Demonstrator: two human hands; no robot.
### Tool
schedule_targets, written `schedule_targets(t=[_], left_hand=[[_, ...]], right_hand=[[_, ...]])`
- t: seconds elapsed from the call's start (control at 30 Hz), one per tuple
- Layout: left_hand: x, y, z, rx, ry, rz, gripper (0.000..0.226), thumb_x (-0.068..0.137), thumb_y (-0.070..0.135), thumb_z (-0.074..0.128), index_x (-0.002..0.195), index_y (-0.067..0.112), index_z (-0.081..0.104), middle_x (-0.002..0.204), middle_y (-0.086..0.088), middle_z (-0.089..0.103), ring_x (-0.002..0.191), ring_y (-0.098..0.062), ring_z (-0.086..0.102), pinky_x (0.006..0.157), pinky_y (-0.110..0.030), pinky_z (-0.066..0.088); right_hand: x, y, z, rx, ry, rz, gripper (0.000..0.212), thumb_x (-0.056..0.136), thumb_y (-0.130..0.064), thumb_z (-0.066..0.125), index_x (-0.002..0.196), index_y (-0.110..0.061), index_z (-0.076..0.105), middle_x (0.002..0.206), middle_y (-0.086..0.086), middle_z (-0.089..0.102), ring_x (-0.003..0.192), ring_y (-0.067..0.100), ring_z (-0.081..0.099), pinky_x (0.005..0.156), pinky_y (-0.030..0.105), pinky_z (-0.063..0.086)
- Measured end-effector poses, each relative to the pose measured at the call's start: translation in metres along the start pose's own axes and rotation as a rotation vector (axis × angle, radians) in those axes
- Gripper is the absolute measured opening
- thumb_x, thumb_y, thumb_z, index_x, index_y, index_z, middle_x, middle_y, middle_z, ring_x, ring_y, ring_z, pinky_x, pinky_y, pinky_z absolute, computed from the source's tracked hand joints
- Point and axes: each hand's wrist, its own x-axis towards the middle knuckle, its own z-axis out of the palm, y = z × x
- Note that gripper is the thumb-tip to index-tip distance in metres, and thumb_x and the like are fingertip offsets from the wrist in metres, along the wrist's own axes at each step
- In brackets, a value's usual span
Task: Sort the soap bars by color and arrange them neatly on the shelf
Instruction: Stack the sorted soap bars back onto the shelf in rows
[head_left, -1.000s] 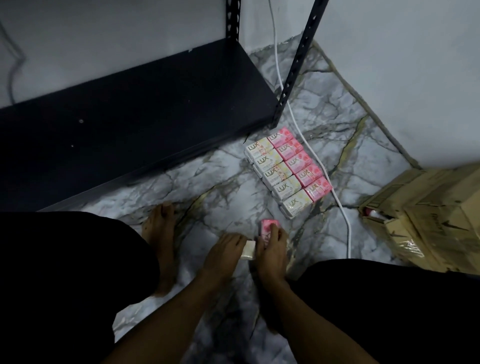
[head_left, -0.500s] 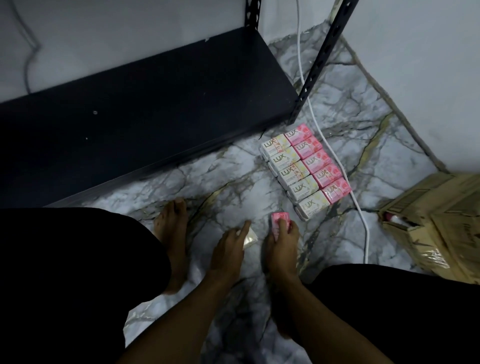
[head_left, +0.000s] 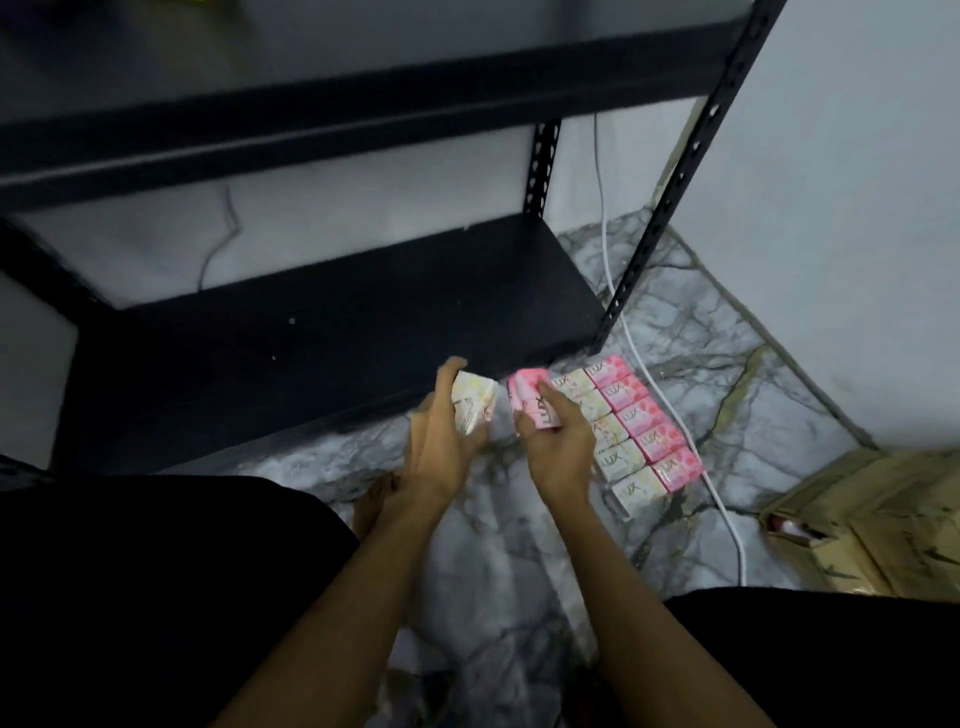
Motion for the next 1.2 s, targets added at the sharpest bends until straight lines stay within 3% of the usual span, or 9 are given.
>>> schedule_targets(t=[0.13, 0.23, 0.37, 0.5, 0.57, 0.7, 0.97, 1.07, 1.2], left_hand=[[0.012, 0.055, -0.068, -0.081, 0.154, 0.174, 0.059, 0.083, 0.011, 0.077, 0.135, 0.028, 0.055, 0.111, 0.003, 0.065, 0.092, -0.003, 0.062, 0.071, -0.006, 0.048], [0.018, 0.093, -0.125, -0.078, 0.273, 0.307, 0.060, 0.082, 0.015, 0.080, 0.138, 0.021, 0.058, 0.125, 0.002, 0.065, 0.104, -0.005, 0.062, 0.087, -0.015, 0.053], [0.031, 0.135, -0.202, -0.017, 0.430, 0.447, 0.057, 0.079, 0.013, 0.082, 0.132, 0.017, 0.064, 0.115, 0.008, 0.066, 0.096, 0.002, 0.060, 0.082, -0.002, 0.043], [0.053, 0.155, -0.271, 0.145, 0.578, 0.417, 0.055, 0.079, 0.019, 0.082, 0.131, 0.018, 0.066, 0.118, -0.003, 0.070, 0.097, -0.005, 0.061, 0.081, 0.006, 0.033], [0.066, 0.155, -0.299, 0.218, 0.599, 0.341, 0.056, 0.080, 0.025, 0.079, 0.134, 0.022, 0.063, 0.121, -0.004, 0.069, 0.103, -0.014, 0.064, 0.088, -0.006, 0.042], [0.087, 0.145, -0.327, 0.364, 0.573, 0.212, 0.054, 0.080, 0.030, 0.079, 0.131, 0.020, 0.064, 0.119, -0.009, 0.069, 0.106, -0.026, 0.065, 0.092, -0.039, 0.055], [0.105, 0.120, -0.350, 0.424, 0.552, 0.063, 0.054, 0.087, 0.045, 0.073, 0.124, 0.017, 0.045, 0.116, -0.016, 0.062, 0.105, -0.035, 0.056, 0.077, -0.044, 0.053], [0.109, 0.106, -0.356, 0.378, 0.624, 0.168, 0.040, 0.089, 0.039, 0.073, 0.113, 0.015, 0.053, 0.104, -0.010, 0.066, 0.088, -0.025, 0.059, 0.065, -0.033, 0.048], [0.116, 0.088, -0.357, 0.353, 0.714, 0.243, 0.033, 0.088, 0.031, 0.075, 0.114, 0.015, 0.064, 0.114, -0.005, 0.064, 0.090, -0.019, 0.059, 0.073, -0.034, 0.051]], right_hand=[[0.019, -0.105, 0.003, 0.157, 0.011, -0.204, 0.045, 0.082, -0.006, 0.078, 0.124, -0.017, 0.068, 0.118, 0.003, 0.068, 0.105, 0.012, 0.065, 0.084, 0.017, 0.054], [0.026, -0.179, 0.004, 0.219, -0.021, -0.322, 0.047, 0.082, -0.012, 0.079, 0.126, -0.020, 0.067, 0.119, -0.002, 0.069, 0.107, 0.011, 0.066, 0.087, 0.024, 0.056], [0.034, -0.265, 0.019, 0.256, -0.129, -0.489, 0.048, 0.082, -0.013, 0.079, 0.127, -0.019, 0.066, 0.117, -0.005, 0.069, 0.102, 0.007, 0.067, 0.083, 0.021, 0.056], [0.054, -0.326, 0.048, 0.166, -0.213, -0.603, 0.050, 0.080, -0.015, 0.081, 0.128, -0.018, 0.066, 0.117, -0.003, 0.069, 0.100, 0.007, 0.066, 0.083, 0.018, 0.054], [0.061, -0.349, 0.064, 0.088, -0.262, -0.638, 0.050, 0.079, -0.015, 0.081, 0.127, -0.020, 0.067, 0.116, -0.004, 0.069, 0.097, 0.006, 0.066, 0.076, 0.016, 0.054], [0.067, -0.368, 0.094, -0.108, -0.386, -0.652, 0.035, 0.079, -0.016, 0.080, 0.108, -0.020, 0.061, 0.104, -0.003, 0.065, 0.081, 0.008, 0.063, 0.054, 0.012, 0.048], [0.088, -0.376, 0.140, -0.256, -0.470, -0.685, 0.032, 0.082, -0.021, 0.080, 0.108, -0.018, 0.060, 0.119, 0.003, 0.057, 0.097, 0.017, 0.057, 0.072, 0.021, 0.043], [0.092, -0.379, 0.157, -0.252, -0.480, -0.691, 0.035, 0.083, -0.021, 0.079, 0.113, -0.018, 0.062, 0.119, 0.003, 0.057, 0.101, 0.017, 0.055, 0.081, 0.025, 0.041], [0.101, -0.382, 0.174, -0.250, -0.481, -0.697, 0.035, 0.083, -0.022, 0.079, 0.114, -0.020, 0.062, 0.118, 0.003, 0.060, 0.103, 0.020, 0.058, 0.082, 0.027, 0.043]])
